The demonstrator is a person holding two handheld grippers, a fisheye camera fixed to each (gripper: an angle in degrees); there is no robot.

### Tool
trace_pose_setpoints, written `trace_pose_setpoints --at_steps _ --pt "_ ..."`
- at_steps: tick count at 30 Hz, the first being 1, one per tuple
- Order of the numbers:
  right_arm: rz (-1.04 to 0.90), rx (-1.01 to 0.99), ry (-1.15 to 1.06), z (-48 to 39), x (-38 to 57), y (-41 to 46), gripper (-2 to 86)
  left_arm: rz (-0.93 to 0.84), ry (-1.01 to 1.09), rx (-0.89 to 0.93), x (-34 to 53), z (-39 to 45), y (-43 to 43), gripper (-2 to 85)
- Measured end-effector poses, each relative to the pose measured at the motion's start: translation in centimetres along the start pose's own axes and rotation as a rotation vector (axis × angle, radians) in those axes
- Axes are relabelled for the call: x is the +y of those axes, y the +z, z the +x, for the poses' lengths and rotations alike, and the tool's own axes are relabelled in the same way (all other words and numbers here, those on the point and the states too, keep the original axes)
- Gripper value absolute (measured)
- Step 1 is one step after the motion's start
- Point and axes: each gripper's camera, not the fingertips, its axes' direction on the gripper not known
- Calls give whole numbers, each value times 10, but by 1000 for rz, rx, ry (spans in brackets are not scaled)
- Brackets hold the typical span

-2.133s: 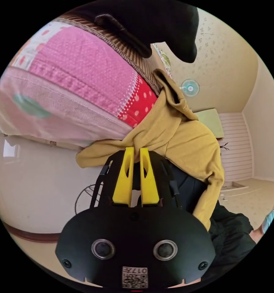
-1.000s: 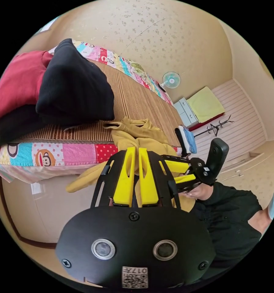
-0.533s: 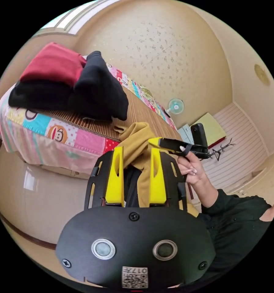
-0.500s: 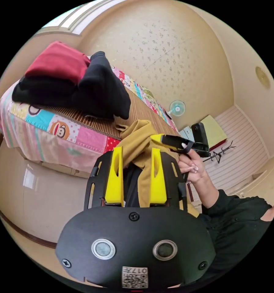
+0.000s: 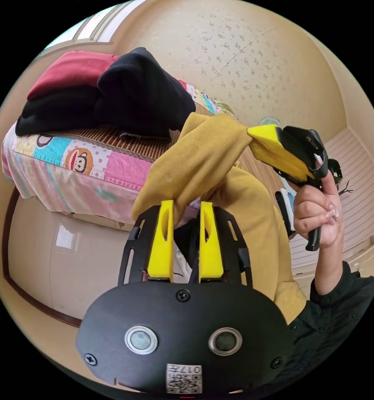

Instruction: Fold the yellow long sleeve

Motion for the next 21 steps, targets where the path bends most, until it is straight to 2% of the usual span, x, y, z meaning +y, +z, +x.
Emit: trace_pose_setpoints --at_steps 1,3,6,7,9,12,14,18,21 --pt "5 5 -11 0 1 -3 24 11 39 17 0 -1 -6 20" --pt "17 13 -48 -4 3 -9 28 26 137 96 3 -1 -20 5" --pt "18 100 -214 -25 13 -19 38 69 258 339 16 -12 -57 -4" --pt "13 163 -295 -35 21 -20 45 103 274 457 20 -20 -72 -6" --pt "2 224 -416 -49 39 -18 60 150 271 579 23 -31 -95 -7" --pt "-33 202 -565 -61 74 -11 100 238 254 647 20 -43 -128 -8" --pt "-15 99 -641 -59 106 -9 128 292 281 699 15 -46 -144 -8" --pt "51 114 -586 -43 126 0 148 335 293 789 1 -54 -158 -8" --pt "-12 114 -551 -41 116 19 152 345 261 833 -8 -60 -157 -8"
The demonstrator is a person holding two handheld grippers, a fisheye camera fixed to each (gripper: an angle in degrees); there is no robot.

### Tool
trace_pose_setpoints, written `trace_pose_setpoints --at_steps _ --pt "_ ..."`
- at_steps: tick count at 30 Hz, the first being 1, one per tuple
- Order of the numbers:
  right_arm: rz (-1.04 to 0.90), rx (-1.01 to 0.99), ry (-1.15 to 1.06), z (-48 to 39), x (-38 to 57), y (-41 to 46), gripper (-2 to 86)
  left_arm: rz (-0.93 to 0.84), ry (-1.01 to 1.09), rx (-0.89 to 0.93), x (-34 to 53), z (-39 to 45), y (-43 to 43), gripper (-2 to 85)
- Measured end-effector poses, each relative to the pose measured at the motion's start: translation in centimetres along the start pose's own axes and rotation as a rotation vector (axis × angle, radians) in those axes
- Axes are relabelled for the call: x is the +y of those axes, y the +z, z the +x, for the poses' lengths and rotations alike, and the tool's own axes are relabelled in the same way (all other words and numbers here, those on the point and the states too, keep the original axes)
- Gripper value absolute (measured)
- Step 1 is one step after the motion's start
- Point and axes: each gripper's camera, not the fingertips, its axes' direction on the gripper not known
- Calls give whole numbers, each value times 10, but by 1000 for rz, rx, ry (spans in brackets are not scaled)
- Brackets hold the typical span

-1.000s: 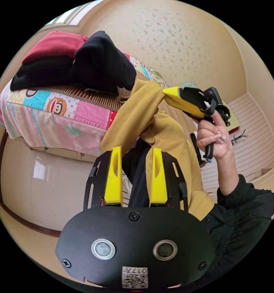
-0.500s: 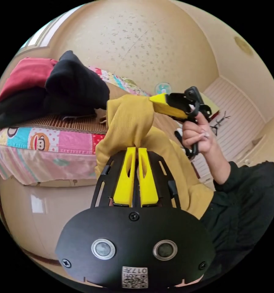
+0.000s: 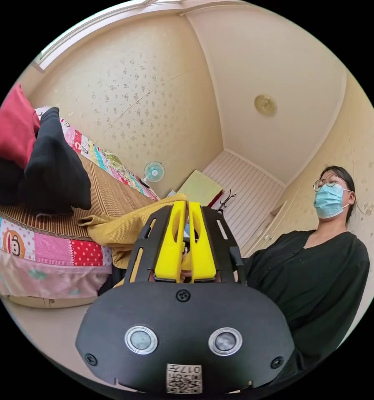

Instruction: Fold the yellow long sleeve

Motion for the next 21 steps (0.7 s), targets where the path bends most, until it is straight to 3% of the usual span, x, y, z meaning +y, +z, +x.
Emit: trace_pose_setpoints --at_steps 6,11,15,18,21 --pt "-306 -47 -72 -11 -27 53 65 140 -139 -4 -2 -29 -26 -6" --pt "-416 -138 -138 -4 -78 -3 36 219 -213 -80 3 -43 -56 8" --pt "-293 -250 -112 16 -121 -94 31 162 -281 -138 4 -54 -56 44" --pt "-146 -301 48 60 -116 -163 33 145 -328 -139 11 -61 -49 67" --pt "-102 -136 357 123 -62 -198 41 102 -354 -138 17 -68 -40 77"
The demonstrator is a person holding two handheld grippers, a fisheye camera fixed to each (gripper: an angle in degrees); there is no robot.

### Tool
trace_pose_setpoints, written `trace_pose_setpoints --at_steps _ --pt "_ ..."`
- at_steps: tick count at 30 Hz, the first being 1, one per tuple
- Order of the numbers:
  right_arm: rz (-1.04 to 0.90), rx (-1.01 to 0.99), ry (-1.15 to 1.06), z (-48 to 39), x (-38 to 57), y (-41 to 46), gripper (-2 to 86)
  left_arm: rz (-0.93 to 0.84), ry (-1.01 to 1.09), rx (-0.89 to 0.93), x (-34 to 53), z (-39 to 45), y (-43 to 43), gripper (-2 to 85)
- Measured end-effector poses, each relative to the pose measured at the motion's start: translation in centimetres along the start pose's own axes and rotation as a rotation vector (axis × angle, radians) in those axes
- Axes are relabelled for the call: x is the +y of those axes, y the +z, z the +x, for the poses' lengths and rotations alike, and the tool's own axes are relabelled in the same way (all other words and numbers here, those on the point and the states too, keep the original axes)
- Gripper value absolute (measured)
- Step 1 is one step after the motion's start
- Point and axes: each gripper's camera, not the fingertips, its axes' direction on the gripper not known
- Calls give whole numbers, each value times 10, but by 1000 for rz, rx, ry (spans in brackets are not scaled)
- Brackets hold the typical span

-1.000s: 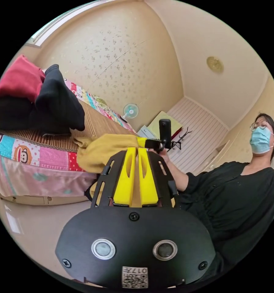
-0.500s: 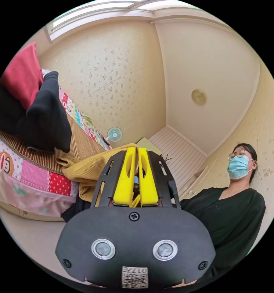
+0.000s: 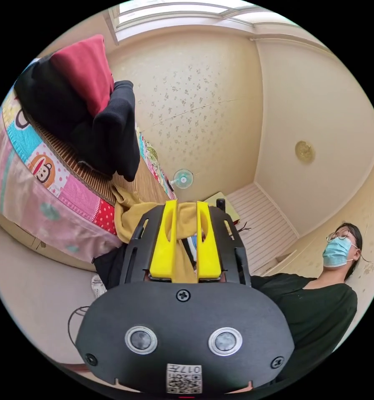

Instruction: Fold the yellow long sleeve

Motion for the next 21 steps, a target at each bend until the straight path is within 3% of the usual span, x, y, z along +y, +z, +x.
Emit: trace_pose_setpoints --at_steps 2,4,10,14,16,21 --pt "40 279 361 66 47 -15 57 -27 -15 -29 2 -4 7 78" --pt "107 379 508 94 84 -20 73 -74 -41 -65 3 -11 21 79" --pt "393 218 396 89 162 1 120 -179 -65 -75 -5 -21 69 84" --pt "608 410 354 56 185 4 142 -202 -62 -126 -12 -21 94 94" --pt "599 464 330 51 178 7 149 -203 -65 -171 -16 -25 106 110" --pt "360 515 374 80 133 33 122 -223 -113 -207 -20 -44 130 135"
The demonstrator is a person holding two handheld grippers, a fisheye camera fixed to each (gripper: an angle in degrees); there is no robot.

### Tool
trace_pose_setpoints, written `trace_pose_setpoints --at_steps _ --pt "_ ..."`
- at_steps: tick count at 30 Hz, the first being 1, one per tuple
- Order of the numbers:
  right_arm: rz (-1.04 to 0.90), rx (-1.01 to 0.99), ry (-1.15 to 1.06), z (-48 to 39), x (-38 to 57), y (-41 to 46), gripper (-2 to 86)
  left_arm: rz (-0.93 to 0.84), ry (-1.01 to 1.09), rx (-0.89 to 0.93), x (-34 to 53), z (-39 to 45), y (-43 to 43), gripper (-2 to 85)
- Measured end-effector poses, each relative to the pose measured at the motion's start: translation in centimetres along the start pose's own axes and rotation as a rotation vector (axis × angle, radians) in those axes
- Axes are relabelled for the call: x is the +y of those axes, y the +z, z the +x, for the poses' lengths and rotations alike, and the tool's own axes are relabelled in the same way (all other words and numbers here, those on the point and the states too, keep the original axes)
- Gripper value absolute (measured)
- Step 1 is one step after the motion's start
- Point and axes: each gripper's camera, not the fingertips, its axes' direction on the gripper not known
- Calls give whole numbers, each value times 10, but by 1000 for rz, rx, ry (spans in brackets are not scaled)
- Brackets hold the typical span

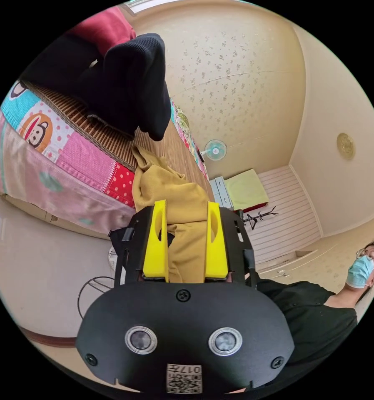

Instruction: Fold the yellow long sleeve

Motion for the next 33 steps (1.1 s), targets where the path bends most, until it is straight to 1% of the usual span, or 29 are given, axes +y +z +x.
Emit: trace_pose_setpoints --at_steps 1,3,6,8,9,11,12,14,16,18,20,22,24,25,26,27,29,31,33 --pt "-36 -3 -27 -8 -5 7 95 -9 -12 -10 -1 -3 5 135" --pt "-16 -1 -93 -32 -8 2 48 -8 -26 -23 -2 -5 9 136" --pt "79 -63 -225 -90 -19 -29 37 15 -31 -31 -1 -5 11 136" --pt "111 -237 -356 -146 -38 -56 32 12 -39 -34 -3 -6 14 138" --pt "113 -291 -389 -161 -44 -61 30 10 -41 -29 -5 -7 16 142" --pt "62 -494 -523 -228 -64 -65 26 28 -29 -18 -7 -4 16 152" --pt "31 -525 -564 -247 -69 -62 25 48 -23 -18 -8 -2 14 154" --pt "-76 -539 -666 -315 -85 -43 23 76 -35 -29 -8 -1 12 155" --pt "-66 -545 -645 -345 -101 -36 22 105 -67 -20 -7 -5 10 155" --pt "13 -603 -609 -356 -120 -41 21 119 -84 6 -7 -9 8 155" --pt "225 -626 -481 -336 -141 -66 21 124 -92 15 -6 -12 6 155" --pt "353 -640 -383 -303 -149 -86 21 113 -97 -7 -4 -15 5 154" --pt "434 -612 -305 -261 -149 -101 20 100 -100 -13 -3 -18 5 154" --pt "460 -532 -266 -232 -146 -106 20 95 -105 -10 -3 -21 6 154" --pt "464 -402 -220 -202 -142 -107 21 94 -108 -7 -2 -22 6 154" --pt "457 -324 -187 -185 -139 -105 21 92 -113 -3 -2 -25 8 155" --pt "348 -25 -29 -113 -125 -87 22 82 -119 -2 -1 -28 12 156" --pt "260 72 37 -60 -106 -69 22 56 -117 4 -2 -30 23 159" --pt "182 38 120 -8 -83 -51 21 32 -112 6 -4 -30 32 160"
